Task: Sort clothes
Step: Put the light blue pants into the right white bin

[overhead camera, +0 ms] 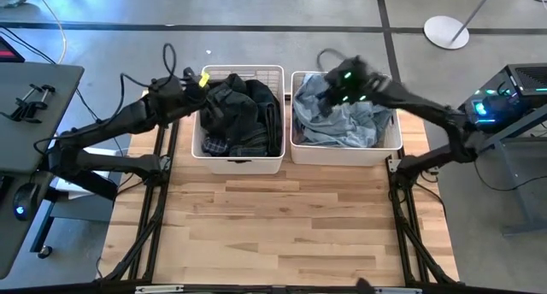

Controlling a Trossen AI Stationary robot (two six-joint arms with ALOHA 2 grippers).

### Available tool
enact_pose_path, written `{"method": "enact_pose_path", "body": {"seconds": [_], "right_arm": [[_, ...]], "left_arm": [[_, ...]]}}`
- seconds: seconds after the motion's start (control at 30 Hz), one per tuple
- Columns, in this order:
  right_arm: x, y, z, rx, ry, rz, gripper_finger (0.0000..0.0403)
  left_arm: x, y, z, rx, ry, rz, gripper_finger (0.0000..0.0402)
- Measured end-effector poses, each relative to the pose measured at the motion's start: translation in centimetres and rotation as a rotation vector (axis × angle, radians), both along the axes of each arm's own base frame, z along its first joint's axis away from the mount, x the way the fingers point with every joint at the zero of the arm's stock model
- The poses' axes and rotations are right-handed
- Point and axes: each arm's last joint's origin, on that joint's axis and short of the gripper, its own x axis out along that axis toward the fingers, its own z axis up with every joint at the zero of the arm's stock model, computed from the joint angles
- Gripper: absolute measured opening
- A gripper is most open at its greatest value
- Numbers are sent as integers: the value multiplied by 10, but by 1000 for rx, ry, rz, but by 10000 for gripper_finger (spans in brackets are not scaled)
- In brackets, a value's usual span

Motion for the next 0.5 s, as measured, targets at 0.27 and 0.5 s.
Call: {"method": "enact_pose_path", "body": {"seconds": [0.27,0.5], "right_arm": [[15,-12,-127,100,98,-49,0],[4,-11,-115,89,117,-63,3]], "left_arm": [[-1,-7,-6,-86,83,-40,181],[-7,-16,-1,-87,61,-72,181]]}}
